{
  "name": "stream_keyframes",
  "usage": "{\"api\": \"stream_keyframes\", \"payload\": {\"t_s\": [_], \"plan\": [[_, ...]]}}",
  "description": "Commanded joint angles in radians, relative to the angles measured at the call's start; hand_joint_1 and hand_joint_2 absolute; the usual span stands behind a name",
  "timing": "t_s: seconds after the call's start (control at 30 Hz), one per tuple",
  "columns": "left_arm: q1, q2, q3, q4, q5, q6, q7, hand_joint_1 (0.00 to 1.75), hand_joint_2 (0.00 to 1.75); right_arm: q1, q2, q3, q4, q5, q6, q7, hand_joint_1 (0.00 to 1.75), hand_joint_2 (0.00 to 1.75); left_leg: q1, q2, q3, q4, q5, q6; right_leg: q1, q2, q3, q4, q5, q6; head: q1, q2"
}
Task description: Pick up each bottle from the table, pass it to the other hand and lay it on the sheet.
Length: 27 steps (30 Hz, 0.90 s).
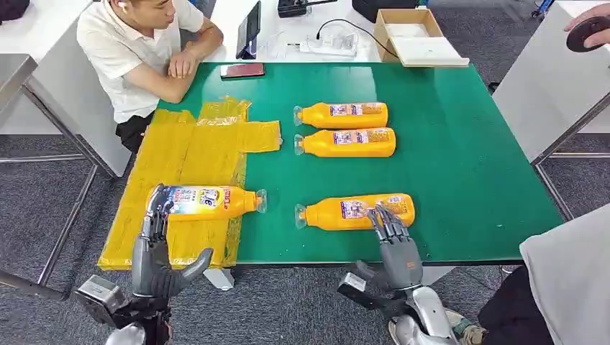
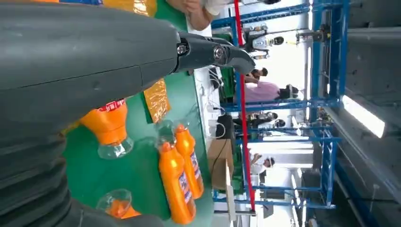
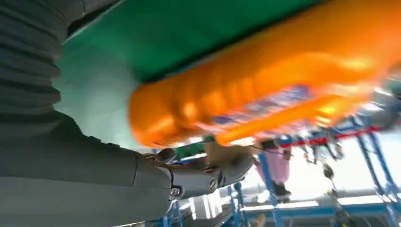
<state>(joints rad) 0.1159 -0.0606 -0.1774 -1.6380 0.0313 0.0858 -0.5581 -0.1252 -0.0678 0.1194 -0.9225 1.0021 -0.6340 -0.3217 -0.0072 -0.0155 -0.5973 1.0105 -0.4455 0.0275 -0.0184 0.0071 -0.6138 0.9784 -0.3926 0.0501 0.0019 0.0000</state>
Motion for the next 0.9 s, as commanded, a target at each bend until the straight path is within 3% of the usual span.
{"api": "stream_keyframes", "payload": {"t_s": [0.03, 0.57, 0.87, 0.9], "plan": [[-0.004, -0.033, -0.06, 0.047, -0.121, 0.129, -0.029, 0.0, 1.75, -0.185, -0.049, -0.017, 0.316, 0.047, -0.027, 0.03, 0.0, 1.75, 0.001, 0.002, 0.005, -0.001, -0.002, -0.002, 0.002, 0.0, 0.005, -0.001, -0.001, -0.002, 0.0, 0.0], [-0.029, -0.017, -0.128, 0.079, -0.124, 0.144, -0.021, 0.0, 1.75, -0.295, -0.039, 0.057, 0.416, 0.18, -0.061, 0.086, 0.0, 1.75, 0.002, 0.002, 0.009, -0.001, -0.001, -0.002, 0.002, 0.0, 0.008, -0.001, -0.001, -0.002, 0.0, 0.0], [-0.035, -0.024, -0.136, 0.096, -0.104, 0.139, -0.008, 0.0, 1.75, -0.326, -0.016, 0.075, 0.476, 0.182, -0.018, 0.113, 0.0, 1.75, 0.002, 0.003, 0.01, -0.001, -0.001, -0.002, 0.003, 0.0, 0.009, -0.002, 0.0, -0.002, 0.0, 0.0], [-0.034, -0.021, -0.141, 0.097, -0.098, 0.133, -0.003, 0.0, 1.75, -0.338, -0.018, 0.084, 0.507, 0.188, 0.043, 0.142, 0.0, 1.75, 0.002, 0.003, 0.01, -0.001, 0.0, -0.002, 0.002, 0.0, 0.008, -0.001, 0.0, -0.002, 0.0, 0.0]]}}
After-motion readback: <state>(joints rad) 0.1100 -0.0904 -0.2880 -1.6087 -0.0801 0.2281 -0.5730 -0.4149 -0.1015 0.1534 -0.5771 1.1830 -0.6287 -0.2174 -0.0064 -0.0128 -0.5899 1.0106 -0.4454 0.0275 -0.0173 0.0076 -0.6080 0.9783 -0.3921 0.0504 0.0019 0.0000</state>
